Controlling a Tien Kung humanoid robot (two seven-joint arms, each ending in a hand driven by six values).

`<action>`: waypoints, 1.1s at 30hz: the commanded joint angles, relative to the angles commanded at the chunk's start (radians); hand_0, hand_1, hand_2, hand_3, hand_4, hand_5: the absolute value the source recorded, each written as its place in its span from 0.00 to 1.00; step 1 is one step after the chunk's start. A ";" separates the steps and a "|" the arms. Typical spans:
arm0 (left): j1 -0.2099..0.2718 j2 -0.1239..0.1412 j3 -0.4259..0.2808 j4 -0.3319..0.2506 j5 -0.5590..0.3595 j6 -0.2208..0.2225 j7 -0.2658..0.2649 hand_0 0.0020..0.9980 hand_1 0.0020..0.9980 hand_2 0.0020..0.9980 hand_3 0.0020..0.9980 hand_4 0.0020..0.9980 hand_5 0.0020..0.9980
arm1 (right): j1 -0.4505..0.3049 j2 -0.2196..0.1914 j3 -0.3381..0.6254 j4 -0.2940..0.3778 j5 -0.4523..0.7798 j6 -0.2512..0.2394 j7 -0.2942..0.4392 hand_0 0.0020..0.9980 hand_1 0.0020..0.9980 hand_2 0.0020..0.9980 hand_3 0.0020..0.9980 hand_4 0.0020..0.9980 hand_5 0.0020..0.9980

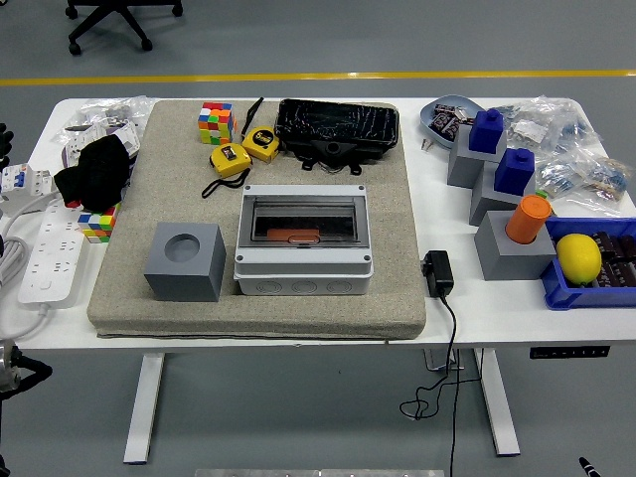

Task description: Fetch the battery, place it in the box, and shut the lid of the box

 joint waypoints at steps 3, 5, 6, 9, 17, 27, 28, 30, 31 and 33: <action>0.000 -0.001 -0.005 -0.001 -0.003 0.001 0.000 0.82 0.82 0.78 0.76 1.00 0.88 | 0.001 0.001 -0.004 0.000 0.004 0.002 0.001 1.00 0.89 0.82 0.81 1.00 1.00; 0.000 -0.002 -0.005 -0.003 -0.006 0.011 0.001 0.80 0.78 0.75 0.74 1.00 0.86 | 0.003 0.001 -0.009 0.000 0.012 0.002 0.003 0.99 0.89 0.82 0.81 1.00 1.00; 0.000 -0.002 -0.006 -0.004 -0.007 0.017 0.001 0.80 0.78 0.75 0.74 1.00 0.86 | 0.004 0.001 -0.009 0.000 0.013 0.000 0.004 0.99 0.89 0.82 0.81 1.00 1.00; -0.003 -0.001 -0.008 -0.005 -0.010 0.024 0.001 0.80 0.78 0.75 0.74 1.00 0.86 | 0.004 0.002 -0.007 0.000 0.011 -0.003 0.004 0.99 0.89 0.82 0.81 1.00 1.00; -0.001 -0.001 -0.013 -0.009 -0.017 0.039 -0.004 0.74 0.72 0.68 0.69 0.99 0.83 | 0.002 0.002 -0.007 0.000 0.013 -0.008 0.004 0.98 0.86 0.81 0.82 1.00 1.00; -0.004 -0.002 -0.013 -0.009 -0.016 0.049 -0.002 0.73 0.67 0.64 0.62 0.98 0.83 | 0.004 0.003 -0.002 0.000 0.002 -0.019 0.004 0.96 0.77 0.72 0.75 1.00 1.00; -0.004 -0.002 -0.014 -0.009 -0.015 0.049 -0.001 0.72 0.68 0.64 0.62 0.99 0.83 | 0.004 0.003 -0.002 0.000 0.002 -0.019 0.004 0.96 0.78 0.74 0.73 1.00 1.00; -0.003 -0.002 -0.015 -0.008 -0.013 0.046 -0.002 0.72 0.68 0.64 0.62 0.99 0.83 | 0.003 0.002 -0.003 0.000 0.003 -0.018 0.004 0.96 0.78 0.74 0.73 1.00 1.00; -0.003 -0.002 -0.015 -0.008 -0.012 0.045 -0.002 0.72 0.68 0.64 0.62 0.99 0.83 | 0.003 0.002 -0.003 0.000 0.002 -0.018 0.005 0.96 0.78 0.74 0.73 1.00 1.00; -0.002 -0.001 -0.016 -0.007 -0.010 0.044 -0.002 0.72 0.68 0.64 0.62 0.99 0.83 | 0.004 0.001 -0.002 0.000 -0.001 -0.016 0.004 0.96 0.78 0.74 0.73 1.00 1.00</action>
